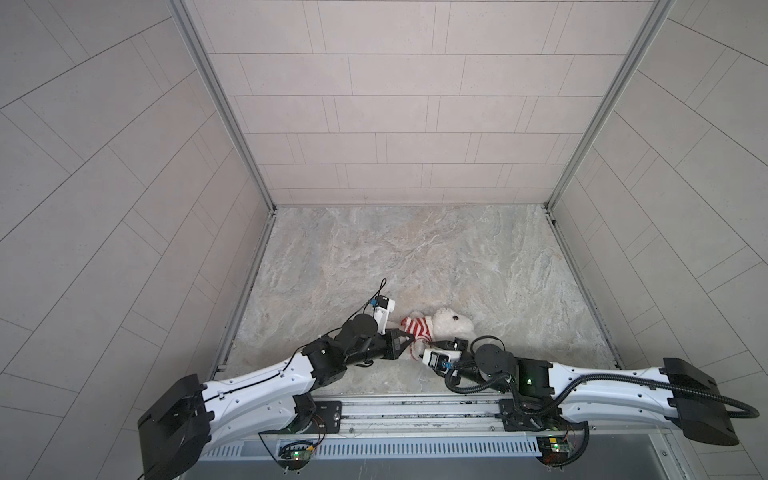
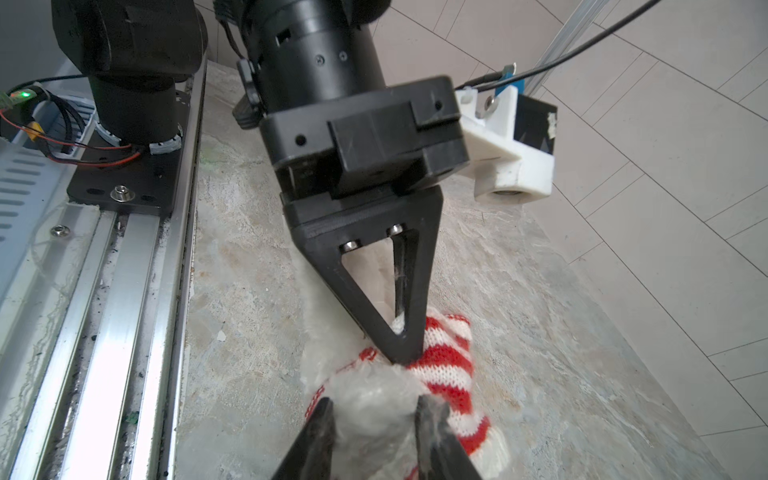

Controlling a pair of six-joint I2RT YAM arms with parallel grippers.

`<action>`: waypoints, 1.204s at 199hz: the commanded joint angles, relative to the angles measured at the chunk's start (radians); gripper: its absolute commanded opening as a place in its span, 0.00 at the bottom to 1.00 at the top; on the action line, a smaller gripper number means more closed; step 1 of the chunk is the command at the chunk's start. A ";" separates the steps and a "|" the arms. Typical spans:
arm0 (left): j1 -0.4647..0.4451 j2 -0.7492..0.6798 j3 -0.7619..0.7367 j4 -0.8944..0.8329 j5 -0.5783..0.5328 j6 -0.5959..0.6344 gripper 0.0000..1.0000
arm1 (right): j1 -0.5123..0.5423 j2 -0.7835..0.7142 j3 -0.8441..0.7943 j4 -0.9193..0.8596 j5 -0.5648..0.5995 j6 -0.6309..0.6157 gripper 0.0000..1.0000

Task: Dress the teddy bear

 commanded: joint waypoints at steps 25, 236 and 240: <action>-0.002 0.000 0.019 0.024 -0.002 -0.002 0.00 | 0.003 0.057 0.063 -0.015 0.030 -0.022 0.28; 0.069 -0.179 -0.068 -0.081 -0.098 -0.028 0.00 | 0.003 -0.224 -0.075 0.167 0.045 -0.019 0.00; 0.059 -0.168 -0.056 -0.083 -0.092 -0.015 0.00 | 0.003 -0.210 -0.066 0.164 0.072 -0.014 0.00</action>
